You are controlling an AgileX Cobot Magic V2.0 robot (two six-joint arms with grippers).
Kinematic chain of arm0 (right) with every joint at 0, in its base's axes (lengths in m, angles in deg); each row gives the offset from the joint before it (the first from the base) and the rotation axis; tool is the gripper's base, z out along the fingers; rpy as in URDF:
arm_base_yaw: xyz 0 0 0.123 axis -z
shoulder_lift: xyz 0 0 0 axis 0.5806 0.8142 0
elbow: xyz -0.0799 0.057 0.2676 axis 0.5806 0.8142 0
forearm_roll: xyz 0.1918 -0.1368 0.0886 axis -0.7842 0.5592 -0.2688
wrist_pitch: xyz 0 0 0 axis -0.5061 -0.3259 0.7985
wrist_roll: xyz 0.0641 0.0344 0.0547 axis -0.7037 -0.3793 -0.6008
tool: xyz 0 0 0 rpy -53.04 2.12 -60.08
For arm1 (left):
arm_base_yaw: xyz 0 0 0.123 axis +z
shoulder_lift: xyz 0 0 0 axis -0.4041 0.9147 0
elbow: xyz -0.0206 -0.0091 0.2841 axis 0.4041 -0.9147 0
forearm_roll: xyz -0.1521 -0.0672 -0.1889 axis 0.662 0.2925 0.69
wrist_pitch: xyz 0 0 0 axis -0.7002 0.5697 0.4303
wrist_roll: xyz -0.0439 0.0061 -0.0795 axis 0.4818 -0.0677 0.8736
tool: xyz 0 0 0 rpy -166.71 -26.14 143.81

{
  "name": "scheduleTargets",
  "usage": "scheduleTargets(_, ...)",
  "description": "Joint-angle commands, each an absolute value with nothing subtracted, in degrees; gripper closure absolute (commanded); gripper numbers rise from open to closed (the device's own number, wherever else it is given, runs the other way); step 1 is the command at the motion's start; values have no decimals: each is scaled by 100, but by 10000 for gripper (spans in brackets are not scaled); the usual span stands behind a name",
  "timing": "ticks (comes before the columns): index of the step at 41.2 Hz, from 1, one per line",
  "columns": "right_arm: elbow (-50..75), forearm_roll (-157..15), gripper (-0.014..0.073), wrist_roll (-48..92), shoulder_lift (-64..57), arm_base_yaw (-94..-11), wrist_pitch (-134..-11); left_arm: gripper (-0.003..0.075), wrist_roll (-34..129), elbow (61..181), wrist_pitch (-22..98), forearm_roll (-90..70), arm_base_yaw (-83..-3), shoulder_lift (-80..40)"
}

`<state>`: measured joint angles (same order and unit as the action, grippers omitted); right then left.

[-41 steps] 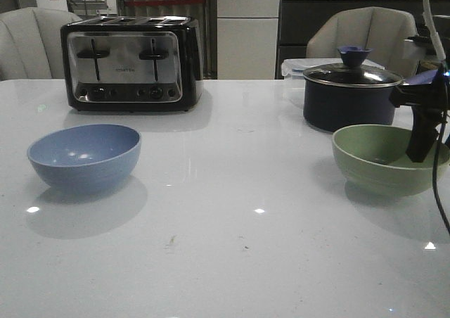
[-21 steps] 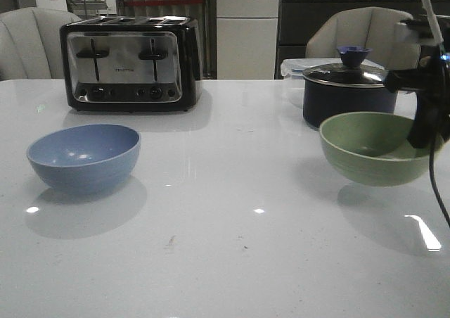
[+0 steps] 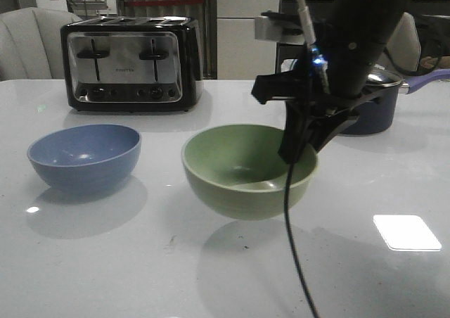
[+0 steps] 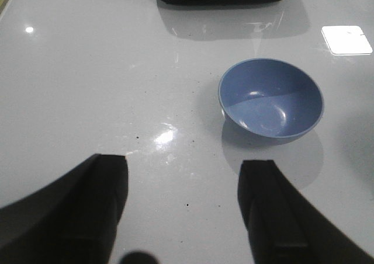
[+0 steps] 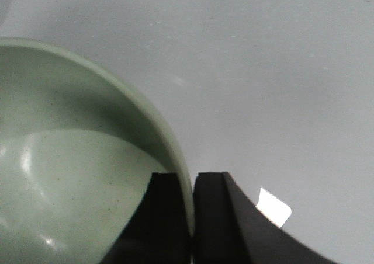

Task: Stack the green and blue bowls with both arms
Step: 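Drag the green bowl with the right gripper toward the table center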

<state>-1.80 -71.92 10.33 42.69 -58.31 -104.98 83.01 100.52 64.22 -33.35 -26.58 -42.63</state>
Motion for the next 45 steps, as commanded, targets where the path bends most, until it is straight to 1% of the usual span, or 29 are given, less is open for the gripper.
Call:
scheduleTargets(1, -357, -7329, 501, 1104, 4138, -5954, -10181, 243, 8300, 10199, 5961, -3290, -2682, -4225)
scheduleTargets(6, -357, -7517, 492, 1104, 4305, -5992, -10059, 243, 8300, 10199, 5961, -3290, -2682, -4225)
scheduleTargets(8, -357, -7539, 466, 1104, 4354, -5992, -10058, 243, 8300, 10199, 5961, -3290, -2682, -4225)
scheduleTargets(12, -357, -7539, 370, 1104, 4424, -5992, -10042, 243, 8300, 10199, 5961, -3290, -2682, -4225)
scheduleTargets(16, -357, -7539, 249, 1104, 4448, -5992, -9935, 243, 8300, 10199, 5961, -3290, -2682, -4225)
scheduleTargets(19, -357, -7539, 204, 1111, 4391, -5992, -9876, 243, 8300, 10199, 5961, -3290, -2682, -4225)
scheduleTargets(23, -346, -7539, 201, 1223, 4201, -5992, -9857, 243, 8300, 10199, 5961, -3290, -2682, -4225)
scheduleTargets(30, -83, -7539, 211, 1800, 3381, -6108, -9689, 243, 8300, 10199, 5961, -3290, -2682, -4225)
scheduleTargets(34, 302, -7539, 211, 2078, 2691, -6273, -9506, 243, 8300, 10199, 5961, -3290, -2682, -4225)
scheduleTargets(41, 1135, -7520, 211, 2095, 1454, -6512, -9192, 243, 8300, 10199, 5961, -3290, -2682, -4225)
scheduleTargets(45, 1574, -7521, 211, 2095, 809, -6514, -9203, 243, 8300, 10199, 5961, -3290, -2682, -4225)
